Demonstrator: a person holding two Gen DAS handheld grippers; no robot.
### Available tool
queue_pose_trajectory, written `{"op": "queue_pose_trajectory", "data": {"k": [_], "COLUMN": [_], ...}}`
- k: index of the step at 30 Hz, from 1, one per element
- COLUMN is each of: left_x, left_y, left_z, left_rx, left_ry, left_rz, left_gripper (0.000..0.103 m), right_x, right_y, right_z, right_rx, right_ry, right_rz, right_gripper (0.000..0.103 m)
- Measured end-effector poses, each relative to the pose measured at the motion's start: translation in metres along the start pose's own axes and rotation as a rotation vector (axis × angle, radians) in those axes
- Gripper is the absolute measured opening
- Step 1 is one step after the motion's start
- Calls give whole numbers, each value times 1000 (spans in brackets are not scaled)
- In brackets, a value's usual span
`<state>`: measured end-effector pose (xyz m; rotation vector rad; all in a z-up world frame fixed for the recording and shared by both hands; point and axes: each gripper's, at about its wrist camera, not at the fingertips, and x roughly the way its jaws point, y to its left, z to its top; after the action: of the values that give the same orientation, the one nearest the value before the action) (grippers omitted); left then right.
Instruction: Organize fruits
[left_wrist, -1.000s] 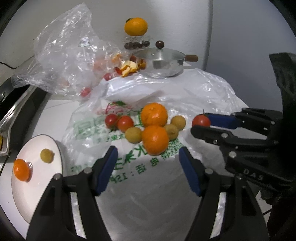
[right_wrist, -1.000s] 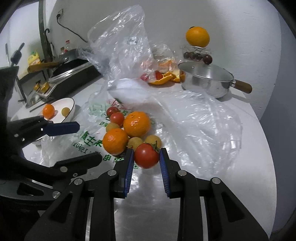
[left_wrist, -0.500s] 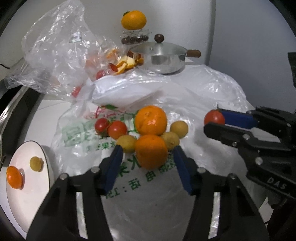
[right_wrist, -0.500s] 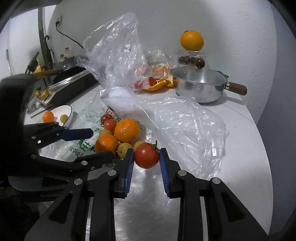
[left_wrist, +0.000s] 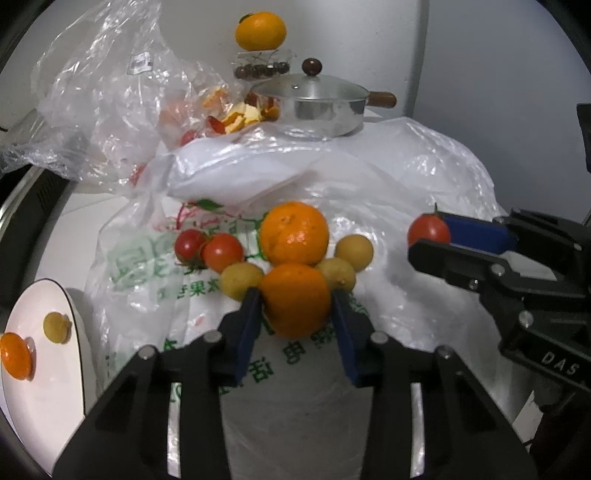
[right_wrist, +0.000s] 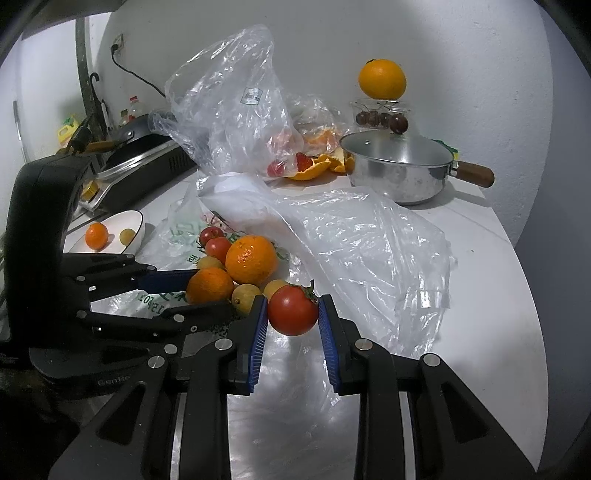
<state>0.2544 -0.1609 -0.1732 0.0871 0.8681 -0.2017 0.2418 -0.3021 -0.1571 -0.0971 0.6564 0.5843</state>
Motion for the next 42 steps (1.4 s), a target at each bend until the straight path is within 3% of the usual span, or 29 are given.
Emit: {"op": "queue_pose_trajectory", "data": {"k": [18, 42], "left_x": [-45, -104], "left_y": [-9, 32], "left_z": [-13, -47], "left_rx": [39, -13], "left_ry": [-69, -150], "left_rz": [-49, -55], "left_gripper": [39, 39], "right_x": [-20, -31], "right_y": [29, 100], "right_z": [2, 6], "right_rx": [-40, -120], "right_ry": [-9, -4], "right_rz": [-29, -23], "right_gripper": [30, 30]}}
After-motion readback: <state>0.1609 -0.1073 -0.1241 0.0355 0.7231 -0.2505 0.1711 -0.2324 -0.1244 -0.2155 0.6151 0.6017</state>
